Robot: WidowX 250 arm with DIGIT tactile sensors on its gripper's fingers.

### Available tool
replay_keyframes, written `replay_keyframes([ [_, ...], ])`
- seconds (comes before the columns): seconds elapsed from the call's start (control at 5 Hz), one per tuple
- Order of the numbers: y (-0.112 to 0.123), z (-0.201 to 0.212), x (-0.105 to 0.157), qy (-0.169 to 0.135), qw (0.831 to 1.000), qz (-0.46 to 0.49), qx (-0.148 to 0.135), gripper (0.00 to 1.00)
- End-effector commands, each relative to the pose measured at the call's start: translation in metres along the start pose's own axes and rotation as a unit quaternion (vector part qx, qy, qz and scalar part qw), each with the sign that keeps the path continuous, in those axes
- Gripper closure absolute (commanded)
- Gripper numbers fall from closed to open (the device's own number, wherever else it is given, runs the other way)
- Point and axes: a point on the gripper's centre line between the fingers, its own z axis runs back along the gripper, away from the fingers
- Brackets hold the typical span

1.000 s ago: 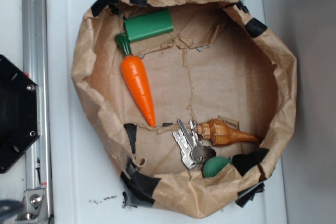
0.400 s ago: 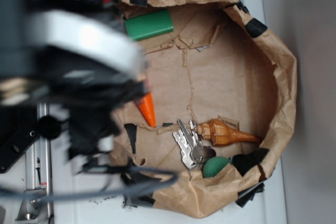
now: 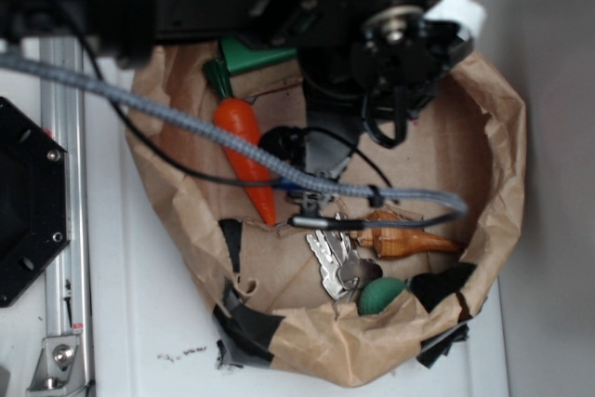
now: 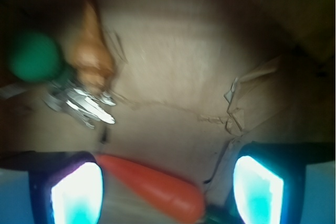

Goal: Grab the carrot.

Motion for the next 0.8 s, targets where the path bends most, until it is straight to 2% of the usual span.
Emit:
replay_keyframes([
  [0.0, -0.012, -0.060, -0.067, 0.056, 0.992, -0.114, 0.006, 0.00],
  [0.2, -0.023, -0.076, -0.080, 0.069, 0.990, -0.120, 0.038, 0.00],
  [0.4, -0.033, -0.081, -0.061, 0.049, 0.991, -0.094, 0.086, 0.00],
  [0.6, -0.040, -0.080, -0.024, 0.034, 0.993, -0.059, 0.099, 1.00],
])
